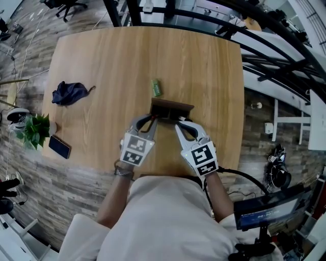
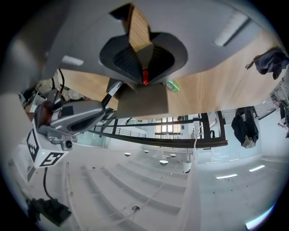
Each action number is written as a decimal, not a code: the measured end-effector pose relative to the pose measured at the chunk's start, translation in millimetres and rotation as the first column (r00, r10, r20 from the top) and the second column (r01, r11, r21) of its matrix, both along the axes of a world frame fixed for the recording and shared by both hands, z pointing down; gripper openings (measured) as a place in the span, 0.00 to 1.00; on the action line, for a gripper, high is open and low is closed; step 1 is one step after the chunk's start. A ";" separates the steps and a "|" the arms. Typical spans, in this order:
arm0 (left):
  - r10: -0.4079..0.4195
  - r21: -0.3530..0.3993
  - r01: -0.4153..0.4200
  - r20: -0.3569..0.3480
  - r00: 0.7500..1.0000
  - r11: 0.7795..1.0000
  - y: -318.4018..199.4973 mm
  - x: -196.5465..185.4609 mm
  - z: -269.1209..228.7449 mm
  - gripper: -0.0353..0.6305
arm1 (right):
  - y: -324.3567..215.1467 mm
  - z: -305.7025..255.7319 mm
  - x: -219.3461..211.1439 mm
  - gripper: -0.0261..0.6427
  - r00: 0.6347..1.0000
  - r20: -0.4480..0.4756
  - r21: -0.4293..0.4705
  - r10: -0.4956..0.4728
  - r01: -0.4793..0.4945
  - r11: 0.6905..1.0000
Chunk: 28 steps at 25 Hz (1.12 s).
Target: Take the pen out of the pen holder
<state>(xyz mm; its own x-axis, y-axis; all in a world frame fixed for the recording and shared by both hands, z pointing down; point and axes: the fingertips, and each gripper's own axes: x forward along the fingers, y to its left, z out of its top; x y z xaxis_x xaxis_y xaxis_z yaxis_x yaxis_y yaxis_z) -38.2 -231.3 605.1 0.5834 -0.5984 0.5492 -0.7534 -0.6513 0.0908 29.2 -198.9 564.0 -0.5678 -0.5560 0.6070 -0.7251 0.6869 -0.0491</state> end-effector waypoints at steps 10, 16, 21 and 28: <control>-0.004 0.036 0.004 0.004 1.000 0.999 -0.3 -2.6 -13.4 0.11 | 5.5 -10.6 8.6 0.04 0.999 0.004 0.027 0.040 -0.040 0.999; 0.010 0.081 -0.011 0.008 1.000 0.997 4.0 -1.1 -24.7 0.11 | 6.3 -17.6 14.5 0.04 0.996 0.011 0.052 0.083 -0.084 0.995; 0.021 0.105 -0.022 0.009 1.000 0.994 8.8 0.5 -33.9 0.11 | 4.3 -25.3 19.4 0.04 0.993 0.024 0.096 0.117 -0.118 0.988; 0.047 0.158 -0.046 -0.003 0.999 0.986 10.5 5.2 -53.2 0.11 | 0.5 -41.1 25.8 0.04 0.984 0.032 0.144 0.176 -0.179 0.973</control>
